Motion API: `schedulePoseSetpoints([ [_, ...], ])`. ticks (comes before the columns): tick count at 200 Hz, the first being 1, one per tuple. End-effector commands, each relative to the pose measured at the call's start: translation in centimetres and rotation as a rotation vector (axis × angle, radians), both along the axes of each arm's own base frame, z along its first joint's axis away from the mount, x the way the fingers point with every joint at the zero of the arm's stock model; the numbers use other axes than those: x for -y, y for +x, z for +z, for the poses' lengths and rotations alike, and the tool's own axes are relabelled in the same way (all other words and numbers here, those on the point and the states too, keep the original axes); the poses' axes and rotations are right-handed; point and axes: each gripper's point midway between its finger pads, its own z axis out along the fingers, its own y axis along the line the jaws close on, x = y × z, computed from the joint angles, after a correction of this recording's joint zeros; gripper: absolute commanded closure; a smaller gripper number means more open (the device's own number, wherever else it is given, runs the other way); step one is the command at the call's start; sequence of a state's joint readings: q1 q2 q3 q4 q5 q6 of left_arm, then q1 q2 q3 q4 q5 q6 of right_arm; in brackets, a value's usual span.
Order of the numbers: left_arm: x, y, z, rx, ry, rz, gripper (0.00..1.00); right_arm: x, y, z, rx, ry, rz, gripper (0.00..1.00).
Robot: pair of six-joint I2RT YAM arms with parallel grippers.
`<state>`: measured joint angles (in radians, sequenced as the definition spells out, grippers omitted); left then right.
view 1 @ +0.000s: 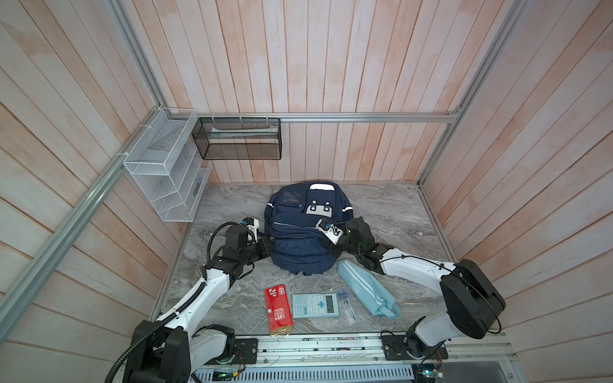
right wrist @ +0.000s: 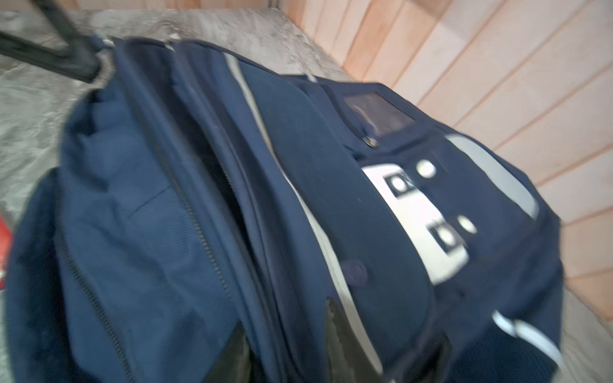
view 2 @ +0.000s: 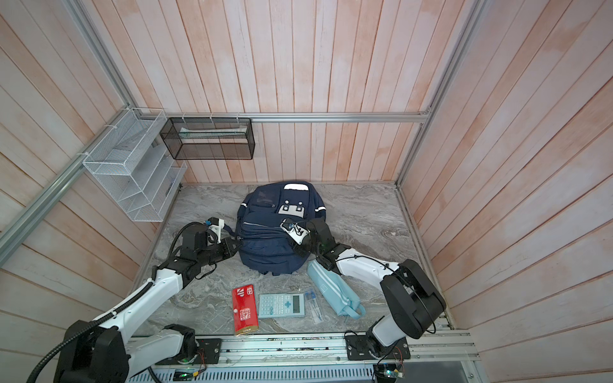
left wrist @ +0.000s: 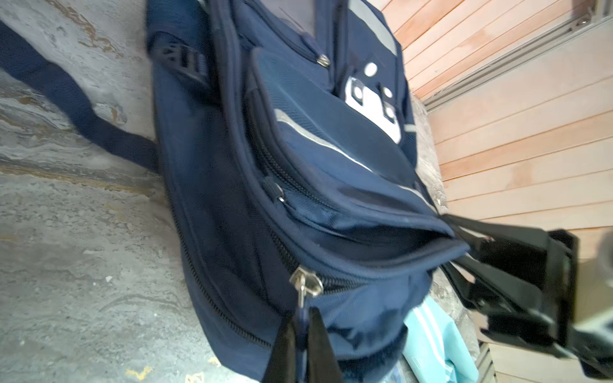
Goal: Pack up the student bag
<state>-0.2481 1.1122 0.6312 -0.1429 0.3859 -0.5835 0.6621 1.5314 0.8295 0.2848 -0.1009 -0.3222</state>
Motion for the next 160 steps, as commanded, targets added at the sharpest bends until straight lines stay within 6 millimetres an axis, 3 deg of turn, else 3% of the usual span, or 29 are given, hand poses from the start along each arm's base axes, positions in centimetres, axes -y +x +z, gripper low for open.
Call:
schedulePoseSetpoints([
  [1, 0.5, -1.2, 0.8, 0.010, -0.038, 0.041, 1.00, 7.1, 4.7, 0.7, 0.056, -0.083, -0.416, 0.52],
  [14, 2.3, -2.0, 0.7, 0.008, -0.128, -0.010, 1.00, 6.4, 3.2, 2.0, 0.055, -0.025, -0.360, 0.44],
  [38, 5.4, -2.3, 0.4, -0.011, -0.145, -0.083, 1.00, 2.2, -1.6, 4.6, 0.054, 0.108, -0.099, 0.36],
  [57, 6.6, -1.8, 1.1, 0.006, -0.064, -0.090, 1.00, -0.8, -4.5, 4.4, 0.101, 0.053, 0.048, 0.36],
  [78, 8.3, -2.3, 2.3, 0.020, -0.108, -0.136, 1.00, -4.0, -6.0, 3.3, 0.119, -0.014, 0.167, 0.36],
  [101, 9.5, -3.1, 3.0, 0.025, -0.119, -0.166, 1.00, -7.0, -6.2, 2.0, 0.150, -0.092, 0.235, 0.37],
  [129, 9.5, -3.6, 2.3, 0.006, -0.107, -0.168, 1.00, -6.9, -2.2, 0.3, 0.195, -0.189, 0.051, 0.43],
  [142, 9.4, -3.8, 1.9, -0.002, -0.105, -0.167, 1.00, -6.8, -1.8, -1.1, 0.182, -0.225, 0.031, 0.54],
  [160, 9.1, -3.7, 1.8, 0.006, -0.093, -0.154, 1.00, -7.0, -3.0, -2.9, 0.145, -0.239, 0.101, 0.81],
])
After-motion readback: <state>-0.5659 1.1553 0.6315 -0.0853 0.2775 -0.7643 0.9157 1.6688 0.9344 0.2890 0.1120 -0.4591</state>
